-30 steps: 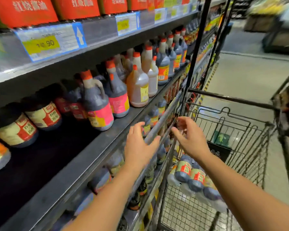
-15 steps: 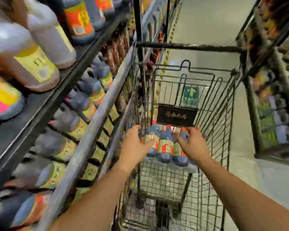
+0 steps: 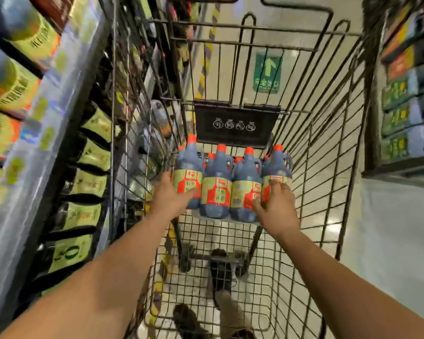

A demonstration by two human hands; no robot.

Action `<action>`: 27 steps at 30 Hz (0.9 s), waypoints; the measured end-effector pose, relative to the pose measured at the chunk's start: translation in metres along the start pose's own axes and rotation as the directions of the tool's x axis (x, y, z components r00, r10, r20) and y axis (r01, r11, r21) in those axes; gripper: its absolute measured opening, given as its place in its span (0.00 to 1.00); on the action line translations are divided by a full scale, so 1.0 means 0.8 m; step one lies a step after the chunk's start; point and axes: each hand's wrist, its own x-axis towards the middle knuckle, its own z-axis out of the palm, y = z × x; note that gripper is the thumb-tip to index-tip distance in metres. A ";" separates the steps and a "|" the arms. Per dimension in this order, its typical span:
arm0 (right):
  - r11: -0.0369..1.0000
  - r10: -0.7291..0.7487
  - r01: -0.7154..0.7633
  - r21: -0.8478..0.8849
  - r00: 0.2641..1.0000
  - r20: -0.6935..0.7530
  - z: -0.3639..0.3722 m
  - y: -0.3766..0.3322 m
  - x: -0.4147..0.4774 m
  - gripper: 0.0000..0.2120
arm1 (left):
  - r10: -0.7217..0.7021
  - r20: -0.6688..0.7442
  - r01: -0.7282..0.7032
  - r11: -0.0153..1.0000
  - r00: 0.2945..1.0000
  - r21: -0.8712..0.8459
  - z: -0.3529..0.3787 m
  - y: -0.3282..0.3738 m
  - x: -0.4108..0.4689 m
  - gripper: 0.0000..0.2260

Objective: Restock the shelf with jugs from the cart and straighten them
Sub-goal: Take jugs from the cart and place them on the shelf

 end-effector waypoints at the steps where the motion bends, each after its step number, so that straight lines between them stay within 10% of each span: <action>1: 1.000 0.004 -0.004 -0.010 1.000 0.017 0.007 0.003 0.005 0.24 | -0.018 -0.008 0.018 1.000 1.000 0.001 0.007 -0.001 0.012 0.45; 27: 0.967 0.062 -0.066 -0.245 0.998 -0.028 0.077 -0.031 0.055 0.43 | -0.050 -0.169 0.038 0.997 0.984 -0.071 0.043 0.004 0.069 0.42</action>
